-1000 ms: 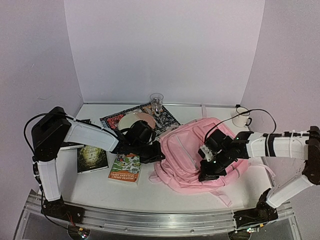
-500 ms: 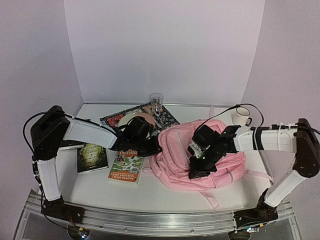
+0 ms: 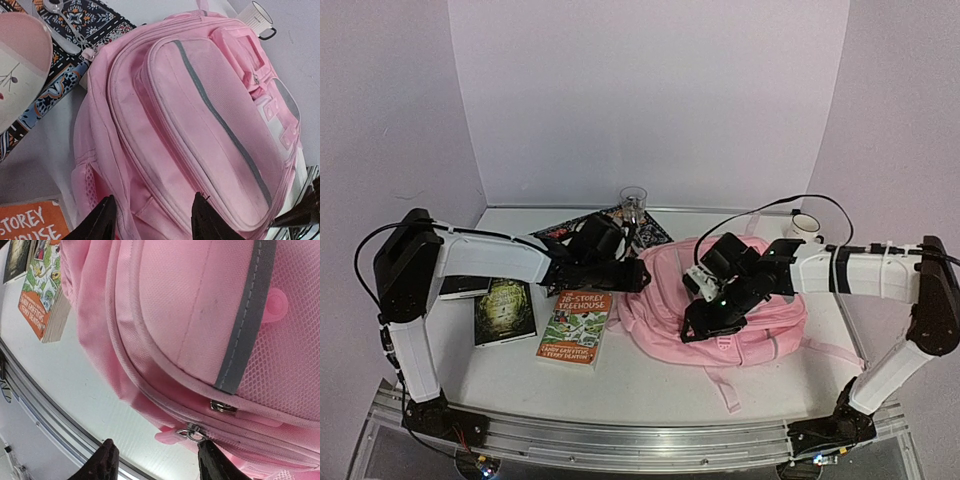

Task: Pack the student bag
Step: Adjust the student bag at the center of the board, then hold the second largest pocket of the student bag.

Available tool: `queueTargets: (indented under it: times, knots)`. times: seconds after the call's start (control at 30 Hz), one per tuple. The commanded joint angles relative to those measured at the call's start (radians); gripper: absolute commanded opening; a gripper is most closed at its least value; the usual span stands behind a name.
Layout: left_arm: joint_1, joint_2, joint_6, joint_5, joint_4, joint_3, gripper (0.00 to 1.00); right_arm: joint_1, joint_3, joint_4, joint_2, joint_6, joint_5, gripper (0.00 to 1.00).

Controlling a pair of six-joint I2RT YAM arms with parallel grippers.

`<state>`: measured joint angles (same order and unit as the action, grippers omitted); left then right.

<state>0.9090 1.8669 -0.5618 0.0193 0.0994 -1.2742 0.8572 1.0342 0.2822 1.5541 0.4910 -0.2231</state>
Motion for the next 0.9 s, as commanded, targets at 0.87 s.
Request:
queueTargets:
  times: [0.87]
  knots:
    - [0.115,-0.22,-0.146,-0.015,0.044,0.159,0.58,-0.026,-0.2,0.008,-0.148,-1.147,0.315,0.6]
